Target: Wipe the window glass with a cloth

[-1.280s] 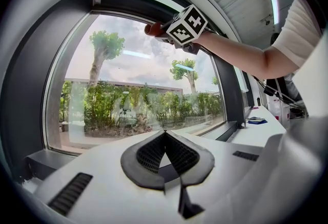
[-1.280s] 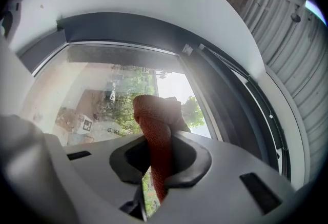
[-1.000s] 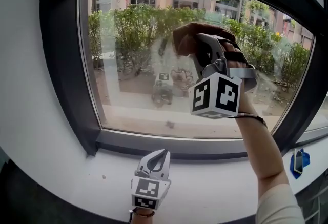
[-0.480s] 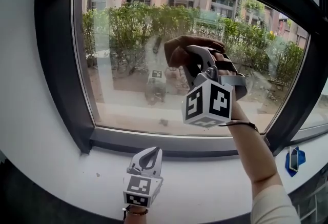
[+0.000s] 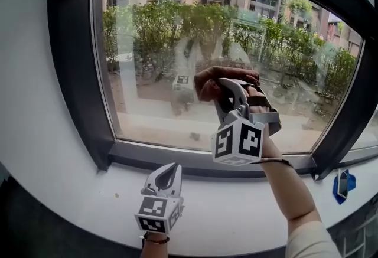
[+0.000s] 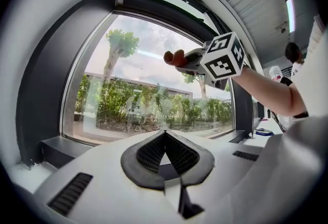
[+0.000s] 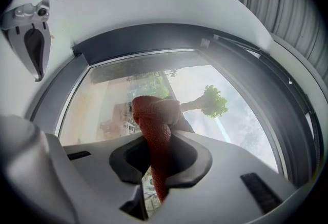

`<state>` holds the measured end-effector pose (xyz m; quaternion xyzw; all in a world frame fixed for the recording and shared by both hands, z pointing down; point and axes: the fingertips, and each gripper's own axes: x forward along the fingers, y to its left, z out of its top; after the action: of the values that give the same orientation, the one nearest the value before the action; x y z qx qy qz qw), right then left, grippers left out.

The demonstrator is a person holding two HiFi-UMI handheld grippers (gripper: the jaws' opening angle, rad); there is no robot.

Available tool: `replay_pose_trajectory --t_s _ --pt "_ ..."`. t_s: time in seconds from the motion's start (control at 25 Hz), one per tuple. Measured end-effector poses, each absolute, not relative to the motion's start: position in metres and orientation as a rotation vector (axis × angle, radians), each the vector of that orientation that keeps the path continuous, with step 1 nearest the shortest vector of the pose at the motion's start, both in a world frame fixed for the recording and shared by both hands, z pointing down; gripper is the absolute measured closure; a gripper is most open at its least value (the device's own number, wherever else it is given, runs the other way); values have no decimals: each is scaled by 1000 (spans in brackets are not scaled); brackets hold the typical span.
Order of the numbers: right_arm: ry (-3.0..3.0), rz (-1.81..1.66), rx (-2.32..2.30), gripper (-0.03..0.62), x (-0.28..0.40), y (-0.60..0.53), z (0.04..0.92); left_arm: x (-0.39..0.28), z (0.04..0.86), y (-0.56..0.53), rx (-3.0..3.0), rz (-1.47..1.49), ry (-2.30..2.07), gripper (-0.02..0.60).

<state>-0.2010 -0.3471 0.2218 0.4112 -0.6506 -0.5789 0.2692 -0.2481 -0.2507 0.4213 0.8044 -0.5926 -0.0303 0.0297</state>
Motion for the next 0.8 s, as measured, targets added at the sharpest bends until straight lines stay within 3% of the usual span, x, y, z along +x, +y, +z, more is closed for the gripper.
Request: replay_pose_trajectory --t_s 0.8 --pt "-1955 -1248 1028 525 -196 -348 343 -218 427 -253 2546 -22 -1769 561"
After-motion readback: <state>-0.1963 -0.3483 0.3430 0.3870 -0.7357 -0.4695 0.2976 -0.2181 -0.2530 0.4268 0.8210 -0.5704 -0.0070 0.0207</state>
